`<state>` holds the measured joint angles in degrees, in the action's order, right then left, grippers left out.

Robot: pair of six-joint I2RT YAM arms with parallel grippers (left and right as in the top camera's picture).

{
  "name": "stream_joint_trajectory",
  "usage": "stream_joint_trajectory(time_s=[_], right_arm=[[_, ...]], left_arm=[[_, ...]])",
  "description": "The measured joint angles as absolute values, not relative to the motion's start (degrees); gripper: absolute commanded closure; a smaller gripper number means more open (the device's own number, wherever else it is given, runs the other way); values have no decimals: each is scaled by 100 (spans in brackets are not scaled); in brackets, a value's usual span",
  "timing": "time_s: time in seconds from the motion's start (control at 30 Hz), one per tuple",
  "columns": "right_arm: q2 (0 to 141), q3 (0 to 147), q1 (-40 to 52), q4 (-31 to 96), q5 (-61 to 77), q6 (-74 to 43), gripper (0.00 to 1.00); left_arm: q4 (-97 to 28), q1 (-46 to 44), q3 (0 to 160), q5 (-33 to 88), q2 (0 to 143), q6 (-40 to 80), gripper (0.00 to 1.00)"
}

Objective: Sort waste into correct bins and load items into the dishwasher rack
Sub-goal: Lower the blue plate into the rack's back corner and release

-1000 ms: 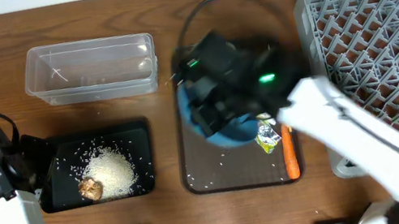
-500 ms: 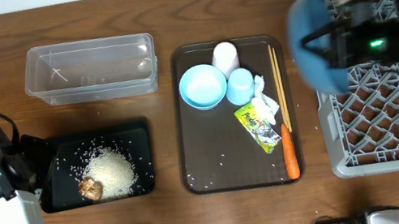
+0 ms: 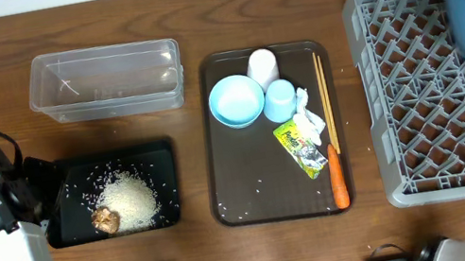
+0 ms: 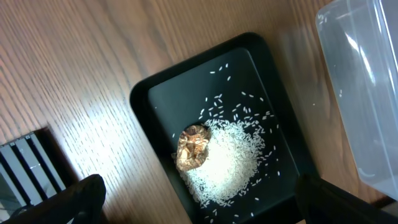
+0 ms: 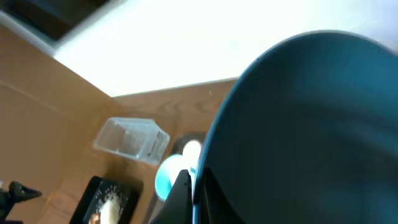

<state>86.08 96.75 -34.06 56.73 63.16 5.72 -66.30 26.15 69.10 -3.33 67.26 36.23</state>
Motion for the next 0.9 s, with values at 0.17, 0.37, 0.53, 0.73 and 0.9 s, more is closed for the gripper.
stream_joint_trajectory(time_s=[0.17, 0.37, 0.53, 0.73, 0.9], right_arm=[[9421, 9679, -3546, 4729, 7172, 659, 99], [10298, 9679, -3546, 4128, 8073, 631, 99], [10884, 9679, -3546, 4132, 8399, 548, 99], [11172, 9679, -3524, 4143, 8519, 482, 99], [11172, 9679, -3400, 4125, 8576, 292, 99]], left_arm=[[-6630, 2615, 6910, -331, 6726, 3623, 2], [-6630, 2615, 6910, -333, 6726, 3623, 2], [-6628, 2615, 6910, -333, 6726, 3623, 2], [-6628, 2615, 6910, -333, 6726, 3623, 2], [-6628, 2615, 6910, -333, 6726, 3623, 2]])
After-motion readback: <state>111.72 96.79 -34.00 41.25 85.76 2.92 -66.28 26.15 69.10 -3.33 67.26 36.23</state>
